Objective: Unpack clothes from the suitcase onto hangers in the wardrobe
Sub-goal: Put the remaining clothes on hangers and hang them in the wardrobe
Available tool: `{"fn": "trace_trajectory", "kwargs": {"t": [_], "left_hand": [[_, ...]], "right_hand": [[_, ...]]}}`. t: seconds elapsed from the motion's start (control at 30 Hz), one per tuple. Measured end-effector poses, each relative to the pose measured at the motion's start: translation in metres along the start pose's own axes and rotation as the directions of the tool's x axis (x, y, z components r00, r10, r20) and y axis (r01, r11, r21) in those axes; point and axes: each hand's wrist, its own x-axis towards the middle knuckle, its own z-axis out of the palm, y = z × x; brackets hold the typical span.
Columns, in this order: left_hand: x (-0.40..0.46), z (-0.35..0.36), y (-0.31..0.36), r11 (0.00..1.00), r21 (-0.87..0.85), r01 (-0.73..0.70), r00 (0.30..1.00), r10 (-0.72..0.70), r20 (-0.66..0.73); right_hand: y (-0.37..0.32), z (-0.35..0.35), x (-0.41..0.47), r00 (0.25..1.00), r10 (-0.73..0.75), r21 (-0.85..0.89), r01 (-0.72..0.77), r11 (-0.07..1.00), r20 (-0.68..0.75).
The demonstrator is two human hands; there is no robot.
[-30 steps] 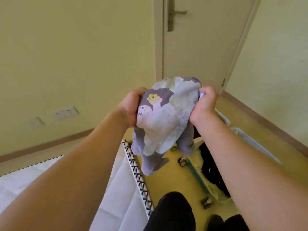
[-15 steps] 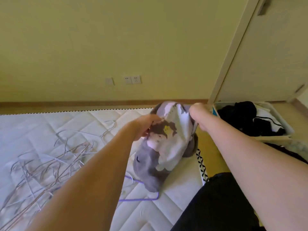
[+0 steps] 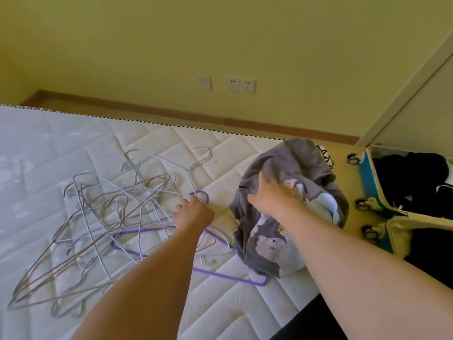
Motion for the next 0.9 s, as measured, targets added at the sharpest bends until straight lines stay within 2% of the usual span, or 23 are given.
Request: {"fn": "trace_trajectory", "kwargs": {"t": [0.03,0.1,0.17,0.27,0.33,0.43,0.53,0.6,0.7,0.8,0.9], "left_hand": [[0.003,0.002,0.000,0.999,0.035,-0.009,1.000,0.009,0.012],[0.009,0.005,0.001,0.988,0.145,-0.055,0.997,0.062,-0.045],[0.016,0.004,0.004,0.972,0.223,-0.072,0.981,0.110,-0.160],[0.033,-0.004,0.017,0.985,0.167,-0.051,0.940,0.104,-0.325],[0.049,-0.010,0.029,0.989,0.146,-0.026,0.934,0.076,-0.348],[0.070,-0.015,0.043,0.990,0.135,0.039,0.974,-0.007,-0.228],[0.082,-0.019,0.055,0.994,0.023,0.105,0.987,-0.102,-0.126],[0.083,-0.026,0.061,0.990,-0.115,0.086,0.990,-0.098,-0.101],[0.074,-0.039,0.073,0.963,-0.268,-0.015,0.984,-0.033,-0.175],[0.051,-0.054,0.088,0.974,-0.186,-0.130,0.950,0.068,-0.306],[0.029,-0.085,0.098,0.979,-0.034,-0.202,0.889,0.169,-0.426]], "right_hand": [[0.003,0.005,0.000,0.996,0.056,-0.079,-0.050,0.996,0.066],[0.014,0.010,0.004,0.989,0.100,-0.251,-0.071,0.965,0.106],[0.025,0.011,0.009,0.986,0.130,-0.285,-0.096,0.954,0.101],[0.041,0.012,0.026,0.960,0.229,-0.108,-0.213,0.971,0.163],[0.052,0.009,0.030,0.938,0.278,-0.031,-0.278,0.960,0.208],[0.065,0.009,0.037,0.934,0.258,0.090,-0.288,0.954,0.248],[0.070,0.007,0.042,0.936,0.265,0.206,-0.313,0.927,0.230],[0.070,0.010,0.051,0.970,0.204,0.172,-0.226,0.959,0.134],[0.064,0.017,0.064,0.999,-0.012,0.057,0.011,0.998,0.031],[0.052,0.020,0.069,0.978,-0.206,-0.194,0.205,0.959,0.014],[0.044,0.016,0.069,0.975,-0.224,-0.264,0.216,0.940,-0.002]]}}
